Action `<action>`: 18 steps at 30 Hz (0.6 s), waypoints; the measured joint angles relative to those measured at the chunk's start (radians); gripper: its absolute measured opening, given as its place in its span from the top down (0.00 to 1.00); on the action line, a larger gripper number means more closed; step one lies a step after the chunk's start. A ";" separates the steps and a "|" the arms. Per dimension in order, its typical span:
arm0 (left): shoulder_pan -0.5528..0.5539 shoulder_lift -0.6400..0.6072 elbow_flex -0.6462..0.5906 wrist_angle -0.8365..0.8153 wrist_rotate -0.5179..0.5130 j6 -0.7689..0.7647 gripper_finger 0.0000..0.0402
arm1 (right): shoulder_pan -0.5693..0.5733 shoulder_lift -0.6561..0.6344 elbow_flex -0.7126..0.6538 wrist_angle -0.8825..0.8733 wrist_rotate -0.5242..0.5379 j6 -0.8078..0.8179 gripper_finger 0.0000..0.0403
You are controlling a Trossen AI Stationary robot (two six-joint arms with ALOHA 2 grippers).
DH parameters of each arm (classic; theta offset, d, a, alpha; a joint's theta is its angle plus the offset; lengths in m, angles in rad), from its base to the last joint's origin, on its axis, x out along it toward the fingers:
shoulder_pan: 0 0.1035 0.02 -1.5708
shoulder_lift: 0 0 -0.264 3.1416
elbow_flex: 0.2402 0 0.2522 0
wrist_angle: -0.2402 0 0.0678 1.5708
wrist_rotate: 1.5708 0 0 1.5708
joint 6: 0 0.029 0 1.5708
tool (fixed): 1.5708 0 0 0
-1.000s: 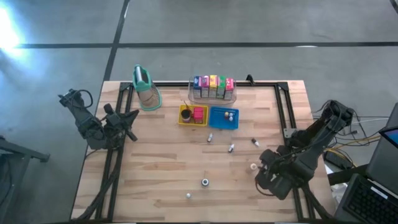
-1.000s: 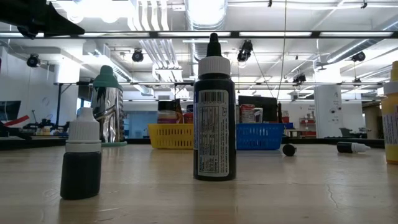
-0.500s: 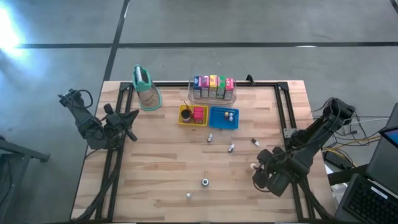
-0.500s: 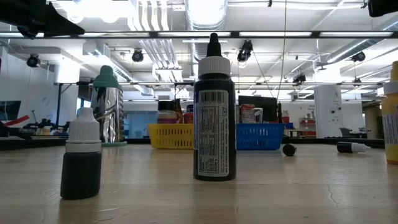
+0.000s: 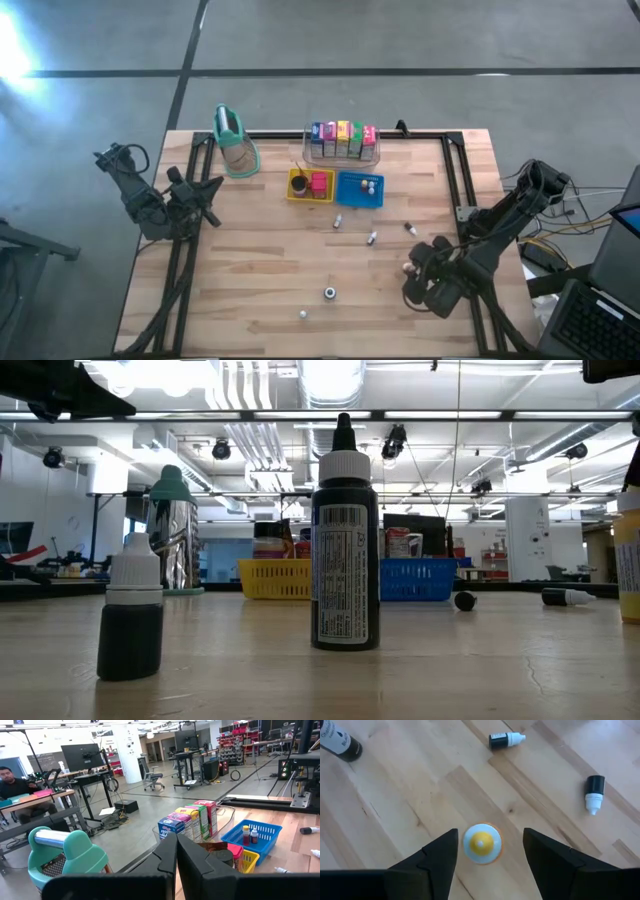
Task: Pick & Place Kitchen Items
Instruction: Put the yellow food coloring bottle into the blue bin
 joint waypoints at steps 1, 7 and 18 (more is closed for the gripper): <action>0.000 0.000 0.000 0.000 0.000 0.000 0.97 | -0.002 0.000 0.000 0.000 0.000 -0.003 0.46; 0.000 0.000 0.000 0.000 0.000 0.000 0.97 | -0.007 0.000 0.000 0.000 -0.001 -0.019 0.54; 0.000 0.000 0.000 0.000 0.000 0.000 0.97 | -0.007 -0.001 0.000 0.002 -0.020 -0.036 0.74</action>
